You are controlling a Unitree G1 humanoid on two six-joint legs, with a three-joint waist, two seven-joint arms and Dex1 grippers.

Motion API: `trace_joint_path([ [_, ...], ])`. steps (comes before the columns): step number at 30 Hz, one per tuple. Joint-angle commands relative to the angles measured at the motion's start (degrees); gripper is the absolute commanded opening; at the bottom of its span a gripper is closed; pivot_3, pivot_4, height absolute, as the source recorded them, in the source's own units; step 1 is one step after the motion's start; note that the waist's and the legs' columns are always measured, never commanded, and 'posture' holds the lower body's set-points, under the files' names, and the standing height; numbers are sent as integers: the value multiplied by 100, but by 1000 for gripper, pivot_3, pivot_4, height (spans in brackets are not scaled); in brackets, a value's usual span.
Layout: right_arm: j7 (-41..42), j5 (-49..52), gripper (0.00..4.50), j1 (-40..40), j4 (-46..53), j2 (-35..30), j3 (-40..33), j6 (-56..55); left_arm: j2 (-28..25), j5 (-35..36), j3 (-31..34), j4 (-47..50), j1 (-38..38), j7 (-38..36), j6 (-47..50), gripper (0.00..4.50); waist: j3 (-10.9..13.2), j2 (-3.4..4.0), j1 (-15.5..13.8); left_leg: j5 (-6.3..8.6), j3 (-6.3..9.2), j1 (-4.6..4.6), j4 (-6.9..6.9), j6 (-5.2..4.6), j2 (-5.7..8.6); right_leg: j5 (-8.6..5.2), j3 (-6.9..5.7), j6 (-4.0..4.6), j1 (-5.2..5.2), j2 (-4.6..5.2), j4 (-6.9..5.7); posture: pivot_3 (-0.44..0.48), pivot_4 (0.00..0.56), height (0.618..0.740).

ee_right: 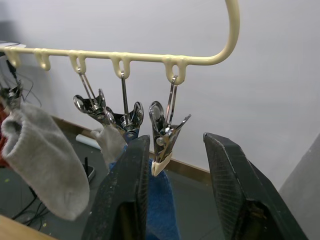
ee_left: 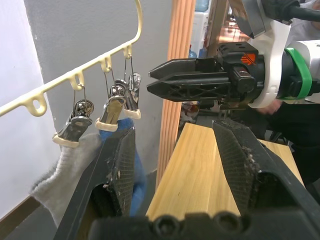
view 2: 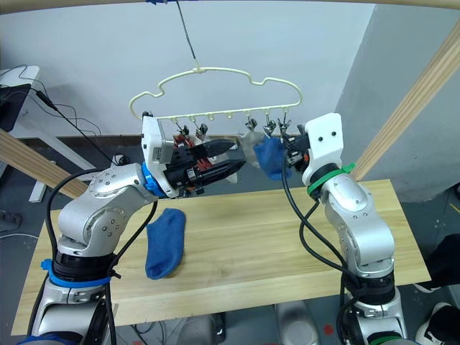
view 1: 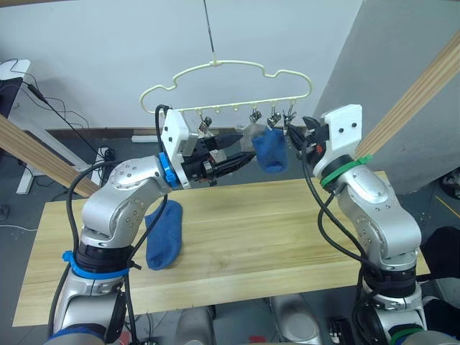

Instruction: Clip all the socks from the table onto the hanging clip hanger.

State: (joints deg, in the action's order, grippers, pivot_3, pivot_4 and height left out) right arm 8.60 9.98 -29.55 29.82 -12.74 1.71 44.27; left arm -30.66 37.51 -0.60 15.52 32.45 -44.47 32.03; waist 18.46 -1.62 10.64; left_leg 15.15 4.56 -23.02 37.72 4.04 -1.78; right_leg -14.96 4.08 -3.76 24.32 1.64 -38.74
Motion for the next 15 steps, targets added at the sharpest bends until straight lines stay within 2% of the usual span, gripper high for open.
trace_joint_path([
  [1,-157,-148,1735,-140,-50,93,38,-106,-55,-111,61,217,88,-63,-123,2718,0,0,-3,0,1,0,0,0,0,0,-1,0,0,0,-1,-222,292,733],
  [15,-403,-509,1735,-507,-884,397,108,-416,70,-361,-8,137,119,-108,-194,2718,0,0,-11,0,0,-1,1,0,0,1,0,1,0,0,0,-217,290,733],
])
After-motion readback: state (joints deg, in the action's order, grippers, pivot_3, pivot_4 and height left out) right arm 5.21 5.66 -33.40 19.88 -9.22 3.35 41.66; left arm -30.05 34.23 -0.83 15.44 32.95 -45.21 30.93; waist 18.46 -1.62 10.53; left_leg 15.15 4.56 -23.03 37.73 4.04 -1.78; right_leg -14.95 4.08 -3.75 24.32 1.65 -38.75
